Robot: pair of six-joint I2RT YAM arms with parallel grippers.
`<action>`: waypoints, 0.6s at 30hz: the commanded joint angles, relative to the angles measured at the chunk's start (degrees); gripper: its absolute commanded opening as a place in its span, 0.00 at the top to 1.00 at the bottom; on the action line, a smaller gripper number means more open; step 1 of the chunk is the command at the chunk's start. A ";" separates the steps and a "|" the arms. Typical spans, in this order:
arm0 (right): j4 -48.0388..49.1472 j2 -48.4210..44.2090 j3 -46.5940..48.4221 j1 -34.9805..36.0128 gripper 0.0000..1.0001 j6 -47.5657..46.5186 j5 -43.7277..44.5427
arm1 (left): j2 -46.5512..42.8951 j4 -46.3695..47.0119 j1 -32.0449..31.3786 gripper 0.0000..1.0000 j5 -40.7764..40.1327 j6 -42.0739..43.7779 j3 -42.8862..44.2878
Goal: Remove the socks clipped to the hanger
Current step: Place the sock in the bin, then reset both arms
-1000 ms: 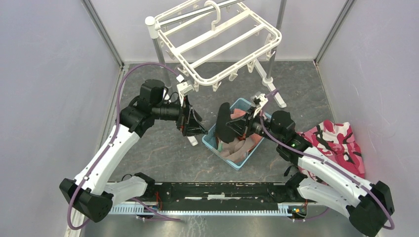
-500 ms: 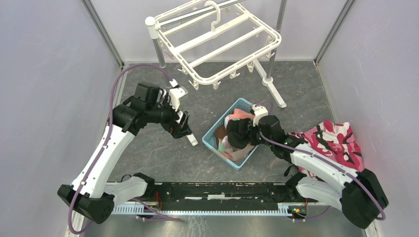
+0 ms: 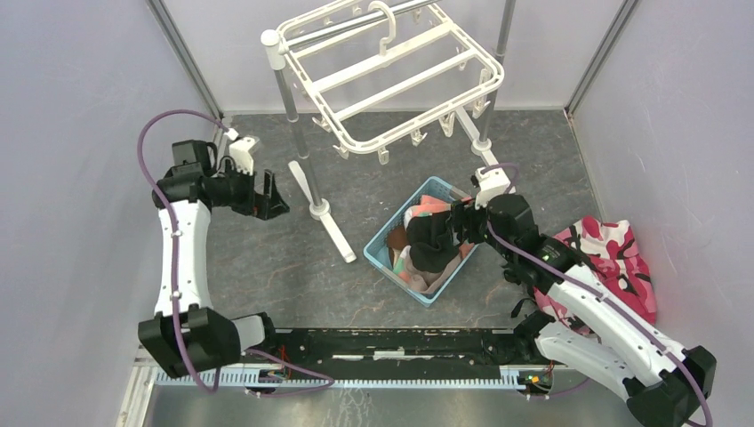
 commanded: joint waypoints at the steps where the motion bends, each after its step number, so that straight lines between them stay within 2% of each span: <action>1: -4.46 0.18 5.59 -0.14 0.21 -1.73 0.78 | 3.43 0.66 6.15 0.00 6.52 4.51 0.92; 4: 2.13 1.24 4.41 -0.09 0.31 -0.80 -4.44 | 4.95 4.60 8.58 0.00 6.15 1.94 -1.32; 7: 10.12 3.98 -0.09 -0.30 0.48 2.46 -10.65 | 4.14 12.78 9.43 0.00 3.87 -3.40 -5.54; 9: 14.75 6.89 -3.42 -0.70 0.51 4.84 -14.17 | 1.69 19.32 9.40 0.00 2.42 -6.56 -9.68; 11: 19.03 9.22 -7.36 -1.59 0.52 6.92 -15.83 | -1.38 25.98 9.40 0.00 0.83 -9.51 -14.23; 14: 24.16 11.47 -12.42 -4.10 0.46 8.14 -15.70 | -4.57 33.31 9.36 0.00 -3.23 -11.91 -20.02; 18: 26.74 10.75 -15.57 -5.76 0.31 6.65 -13.42 | -5.27 39.94 9.43 0.00 -7.46 -12.30 -25.95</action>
